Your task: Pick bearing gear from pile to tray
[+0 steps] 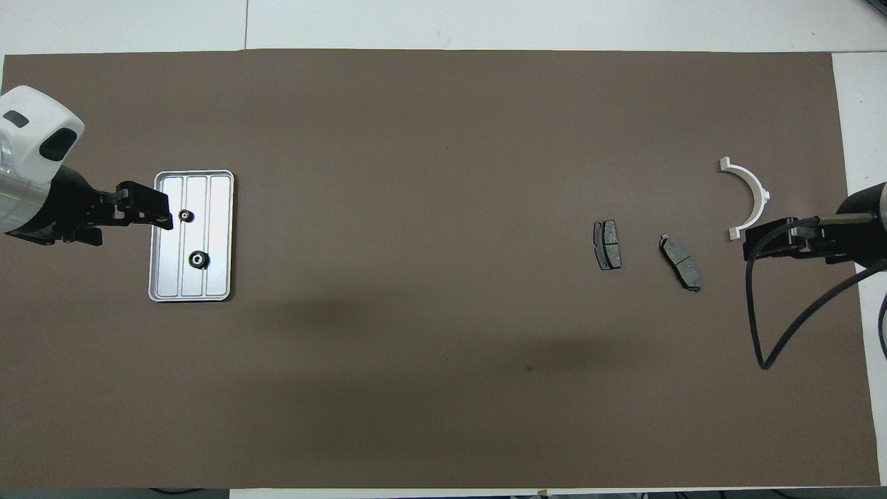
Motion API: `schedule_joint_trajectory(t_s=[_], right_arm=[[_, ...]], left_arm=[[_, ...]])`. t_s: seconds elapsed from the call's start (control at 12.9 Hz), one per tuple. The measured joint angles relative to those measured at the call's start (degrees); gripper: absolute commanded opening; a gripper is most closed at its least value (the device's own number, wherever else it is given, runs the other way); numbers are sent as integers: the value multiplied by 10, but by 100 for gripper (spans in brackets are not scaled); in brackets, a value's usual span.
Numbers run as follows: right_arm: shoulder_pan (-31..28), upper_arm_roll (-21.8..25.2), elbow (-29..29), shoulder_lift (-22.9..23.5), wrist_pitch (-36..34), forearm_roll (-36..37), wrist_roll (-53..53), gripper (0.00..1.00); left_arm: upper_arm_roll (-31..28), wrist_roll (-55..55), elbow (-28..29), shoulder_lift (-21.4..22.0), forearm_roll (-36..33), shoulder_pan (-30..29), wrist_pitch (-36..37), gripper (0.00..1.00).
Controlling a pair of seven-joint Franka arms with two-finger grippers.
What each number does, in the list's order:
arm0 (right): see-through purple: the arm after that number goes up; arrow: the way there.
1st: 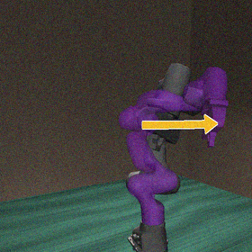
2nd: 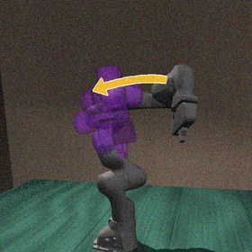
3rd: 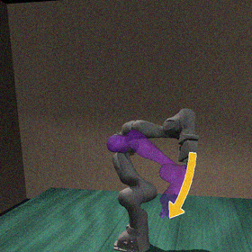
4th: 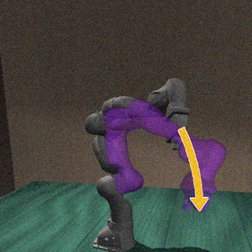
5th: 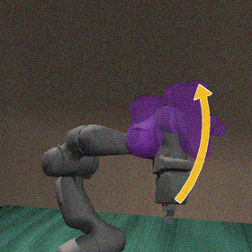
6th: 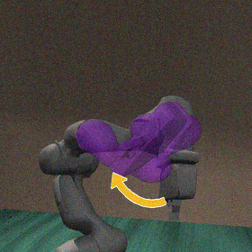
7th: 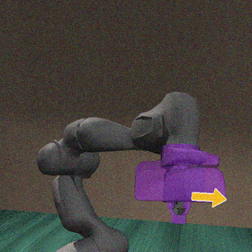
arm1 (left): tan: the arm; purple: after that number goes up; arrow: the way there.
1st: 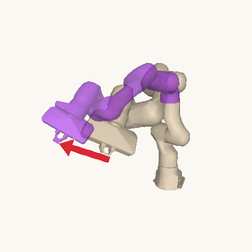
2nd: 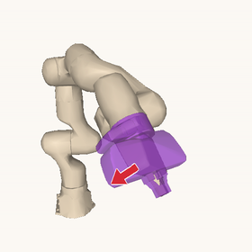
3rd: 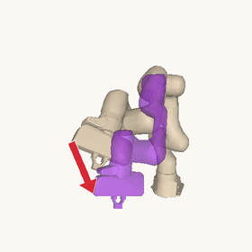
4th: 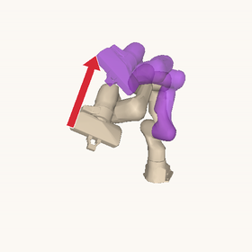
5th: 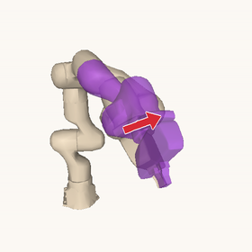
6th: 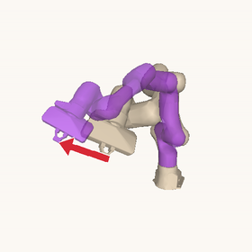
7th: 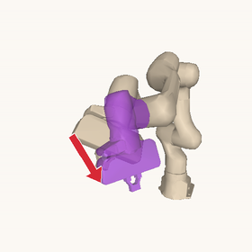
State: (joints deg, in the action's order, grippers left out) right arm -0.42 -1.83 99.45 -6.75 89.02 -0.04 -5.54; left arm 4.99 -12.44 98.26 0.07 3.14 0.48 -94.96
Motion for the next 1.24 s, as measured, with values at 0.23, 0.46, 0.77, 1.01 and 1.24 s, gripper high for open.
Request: schedule_joint_trajectory(t_s=[0.23,0.46,0.77,1.01,1.24], right_arm=[[0,0,0,0,0,0,0,100],[0,0,0,0,0,0,0,100],[0,0,0,0,0,0,0,100],[0,0,0,0,0,0,0,100],[0,0,0,0,0,0,0,100]], left_arm=[[0,0,0,0,-14,0,-10,100],[-1,0,0,0,-16,0,-13,100],[-5,0,0,0,-16,0,-17,100],[-6,0,0,0,-16,0,-17,100],[-6,0,0,0,-17,0,-17,100]])
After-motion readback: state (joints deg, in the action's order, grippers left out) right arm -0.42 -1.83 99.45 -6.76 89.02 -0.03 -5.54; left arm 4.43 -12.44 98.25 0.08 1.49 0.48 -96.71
